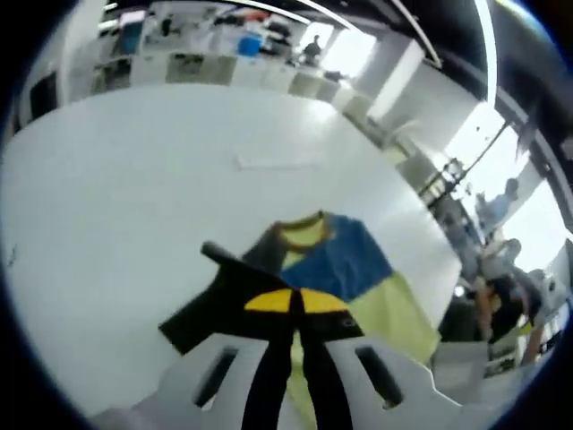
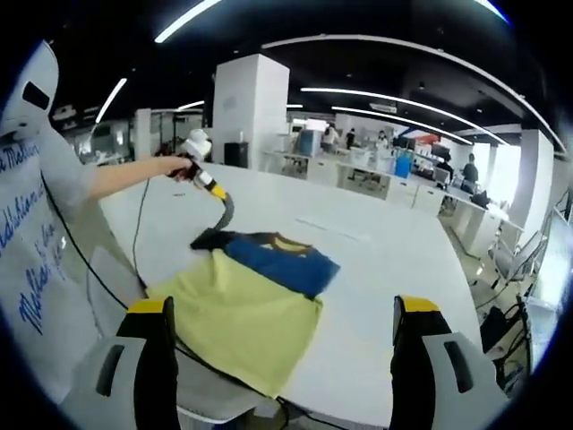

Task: Fold the garment on the visible template until the final outline fits inside the template.

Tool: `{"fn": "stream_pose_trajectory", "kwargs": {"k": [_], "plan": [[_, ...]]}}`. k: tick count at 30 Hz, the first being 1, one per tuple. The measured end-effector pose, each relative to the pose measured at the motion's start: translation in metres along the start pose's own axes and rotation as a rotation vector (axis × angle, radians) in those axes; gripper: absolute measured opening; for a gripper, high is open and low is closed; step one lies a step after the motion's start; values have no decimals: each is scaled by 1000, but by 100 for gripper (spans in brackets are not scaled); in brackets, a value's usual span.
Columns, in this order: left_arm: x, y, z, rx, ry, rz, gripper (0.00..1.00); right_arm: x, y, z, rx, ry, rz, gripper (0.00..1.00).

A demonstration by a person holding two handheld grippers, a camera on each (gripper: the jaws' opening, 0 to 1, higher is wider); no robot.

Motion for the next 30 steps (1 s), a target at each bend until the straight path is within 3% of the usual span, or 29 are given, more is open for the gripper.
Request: {"fn": "stream_pose_trajectory", "kwargs": {"k": [15, 30], "plan": [[60, -3, 45, 36, -46, -80, 0, -16, -18, 18, 27, -28, -18, 100], [104, 6, 91, 94, -81, -128, 0, -27, -40, 36, 65, -47, -55, 100]]}}
Point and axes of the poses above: the point that each gripper's makers call its tool centre point, and the gripper's own axes: x roughly forward along the fingers, z roughly to its right, y roughly out of its top, the point moved 2 cm from there along -x, roughly backward along the fingers, and after that the axes turned 12 degrees about -x, right-handed, at the moved point
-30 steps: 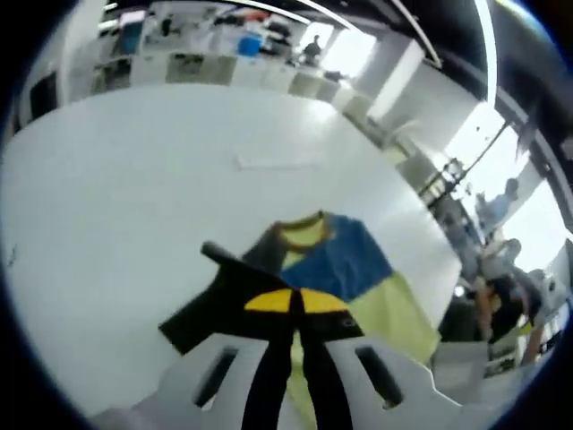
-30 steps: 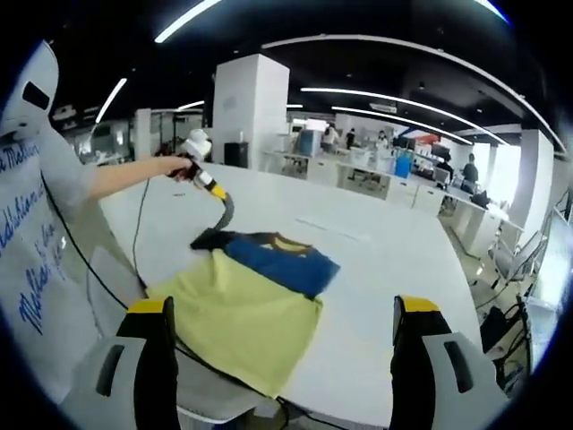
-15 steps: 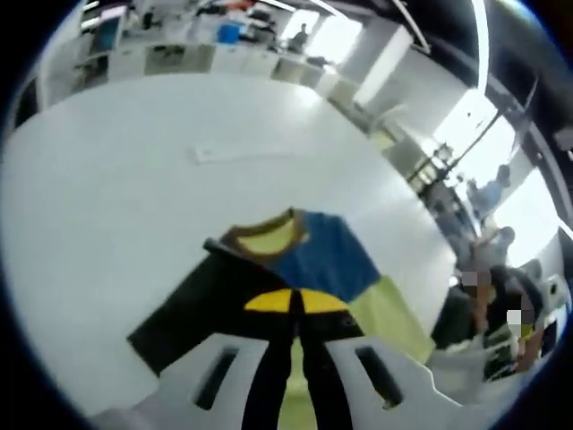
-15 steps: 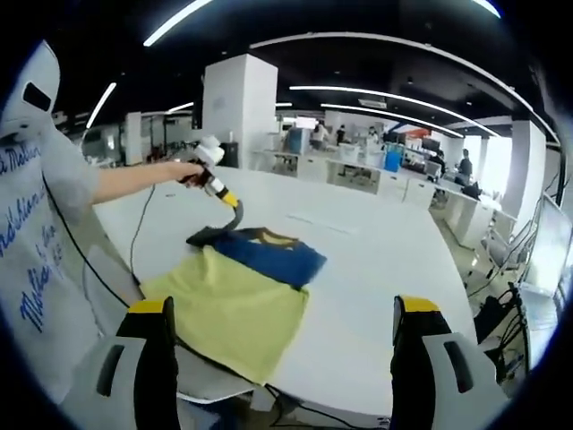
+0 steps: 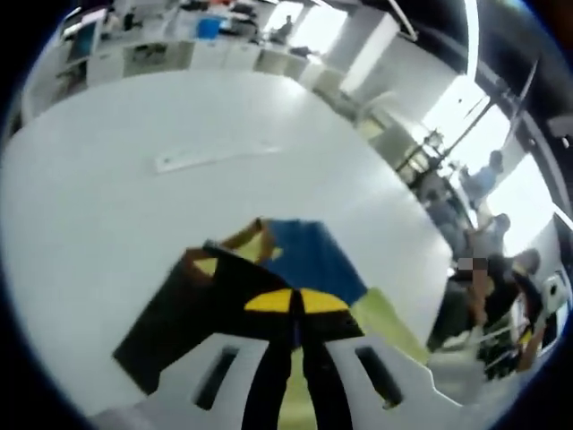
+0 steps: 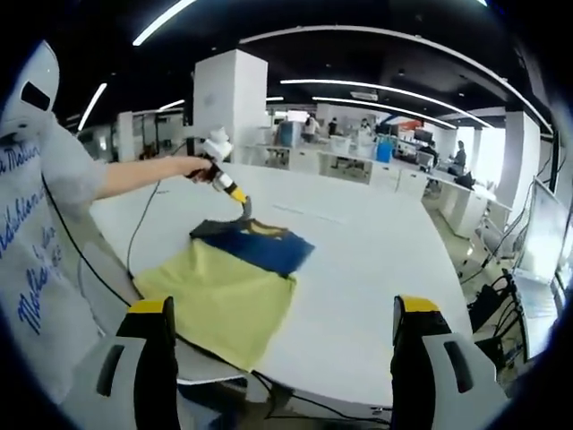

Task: Fold the garment on the visible template until the final outline fits inside the template.

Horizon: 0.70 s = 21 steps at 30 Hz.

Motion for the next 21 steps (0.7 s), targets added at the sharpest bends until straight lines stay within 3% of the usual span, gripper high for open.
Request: {"fn": "stream_pose_trajectory", "kwargs": {"k": [21], "plan": [[54, 10, 57, 74, -52, -52, 0, -8, -17, 17, 32, -18, -20, 100]]}}
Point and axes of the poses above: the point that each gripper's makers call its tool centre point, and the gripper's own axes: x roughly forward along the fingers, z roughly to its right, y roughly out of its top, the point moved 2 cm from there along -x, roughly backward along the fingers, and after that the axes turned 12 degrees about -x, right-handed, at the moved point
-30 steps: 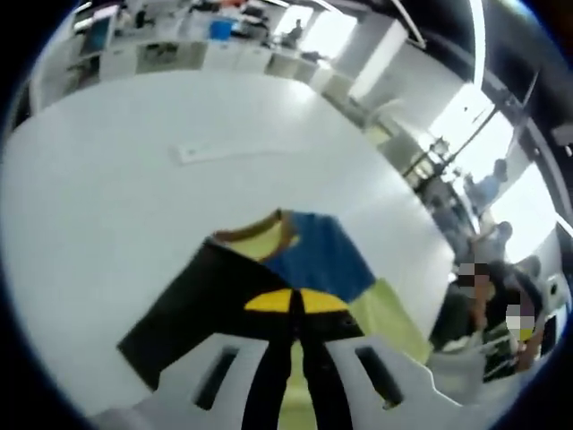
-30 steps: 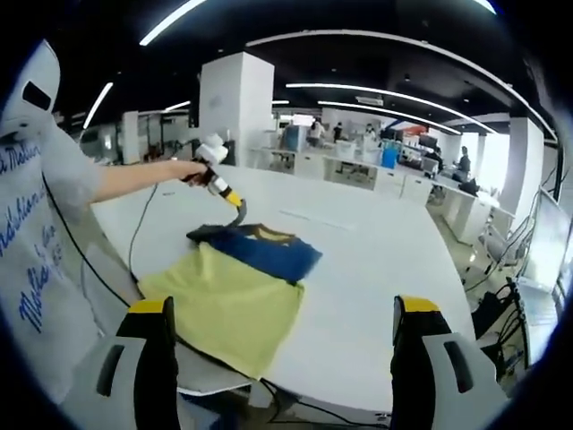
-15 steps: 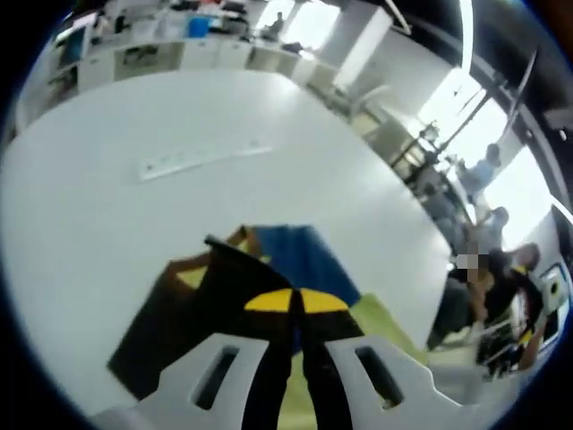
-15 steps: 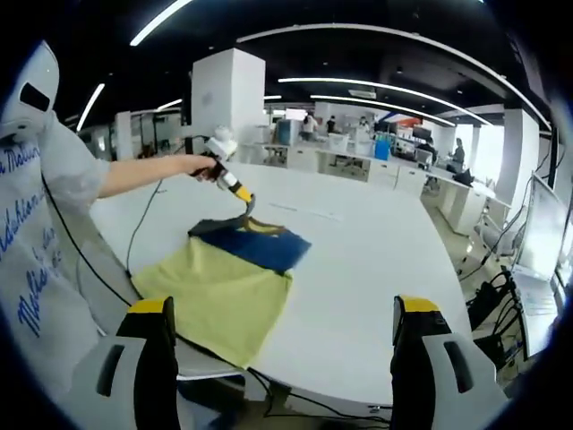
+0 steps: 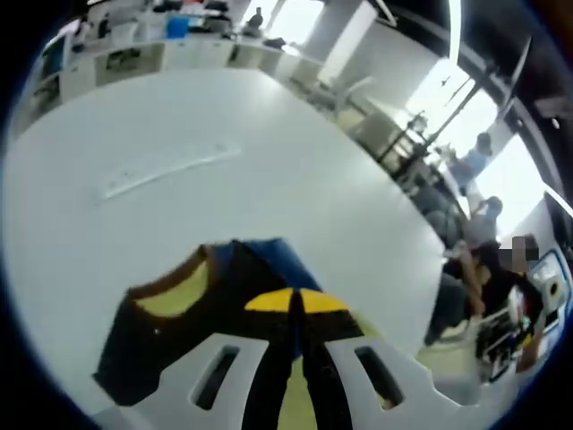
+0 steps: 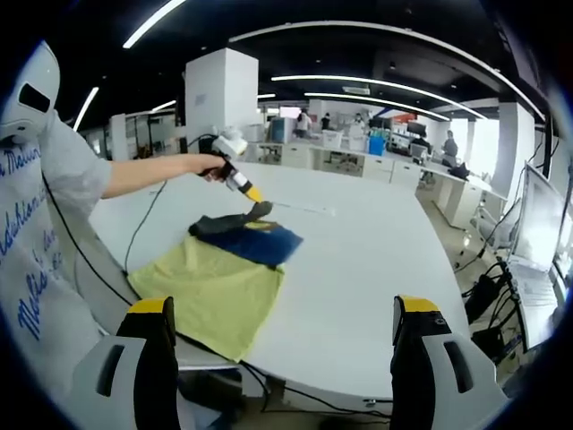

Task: Fold the garment on the visible template until the final outline fits inside the template.

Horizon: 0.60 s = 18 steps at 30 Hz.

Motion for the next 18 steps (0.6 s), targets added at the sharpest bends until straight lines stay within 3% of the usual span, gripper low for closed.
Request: {"fn": "stream_pose_trajectory", "kwargs": {"k": [11, 18], "plan": [[23, 1, 30, 31, -36, -16, 0, -10, -7, 8, 11, -24, -9, 100], [42, -5, 38, 44, -38, -31, 0, -17, -10, 11, 15, -36, -11, 100]]}}
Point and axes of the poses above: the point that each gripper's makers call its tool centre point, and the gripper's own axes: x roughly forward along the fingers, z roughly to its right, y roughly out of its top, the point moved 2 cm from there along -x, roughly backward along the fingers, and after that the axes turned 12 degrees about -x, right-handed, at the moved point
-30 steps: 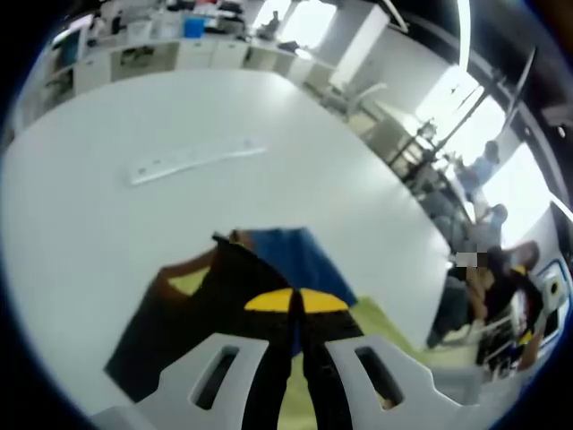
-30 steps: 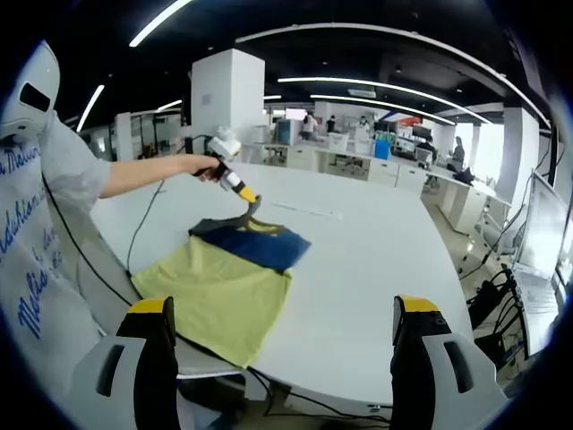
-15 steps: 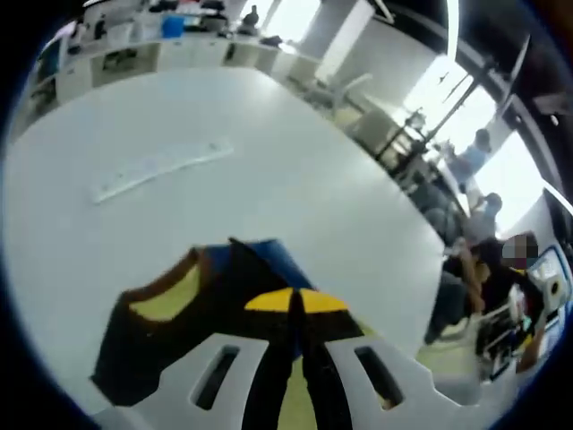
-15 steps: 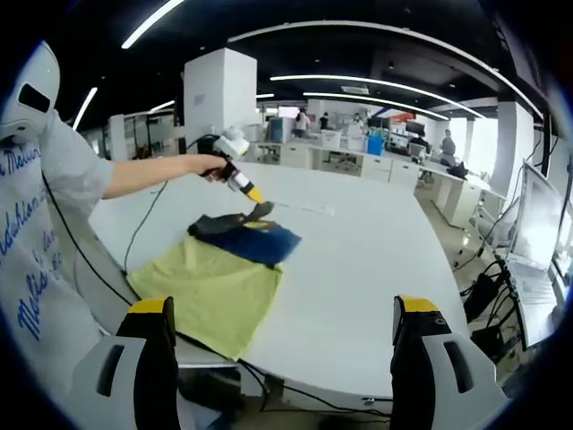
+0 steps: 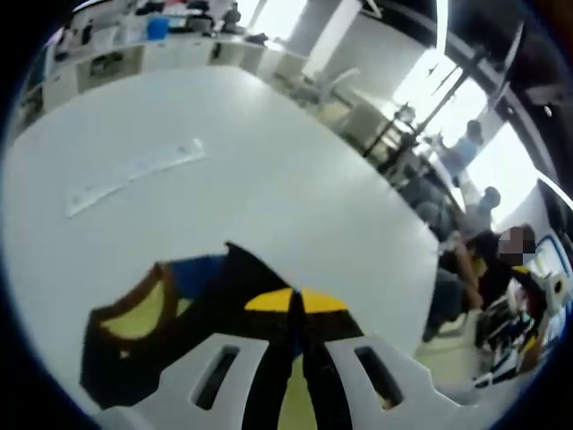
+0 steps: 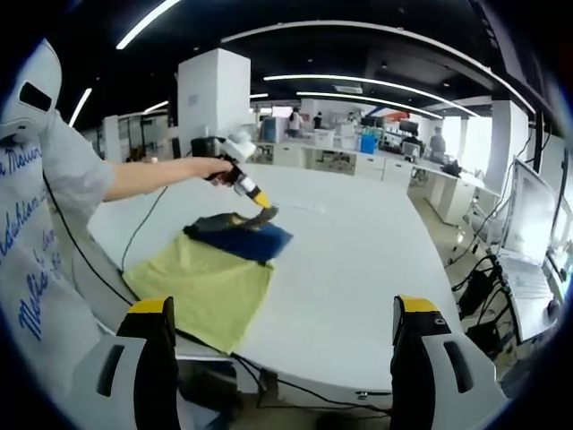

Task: Fold the garment on the visible template until the final outline fits inside the template.

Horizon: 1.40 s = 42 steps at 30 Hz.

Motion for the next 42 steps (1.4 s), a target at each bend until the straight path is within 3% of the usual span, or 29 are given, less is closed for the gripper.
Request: {"fn": "stream_pose_trajectory", "kwargs": {"k": [5, 13, 20, 30, 33, 38, 42], "plan": [[10, -7, 0, 25, 27, -29, 0, -5, -4, 3, 3, -10, -11, 100], [17, -8, 13, 5, -42, -29, 0, -7, -8, 4, 12, -18, -18, 100], [16, -7, 17, 27, -41, -35, 0, -7, -9, 5, 18, -21, -17, 100], [-6, -20, 18, 77, -32, -19, 0, -1, -4, -3, 7, 5, -6, 100], [-16, -26, 15, 119, -1, -15, 0, 1, -1, -6, -1, 16, 2, 100], [-34, -30, 20, 175, -8, 29, 0, 8, 7, -13, -19, 40, 18, 100], [-41, -38, 23, 206, -15, 21, 2, 11, 11, -21, -29, 56, 29, 100]]}}
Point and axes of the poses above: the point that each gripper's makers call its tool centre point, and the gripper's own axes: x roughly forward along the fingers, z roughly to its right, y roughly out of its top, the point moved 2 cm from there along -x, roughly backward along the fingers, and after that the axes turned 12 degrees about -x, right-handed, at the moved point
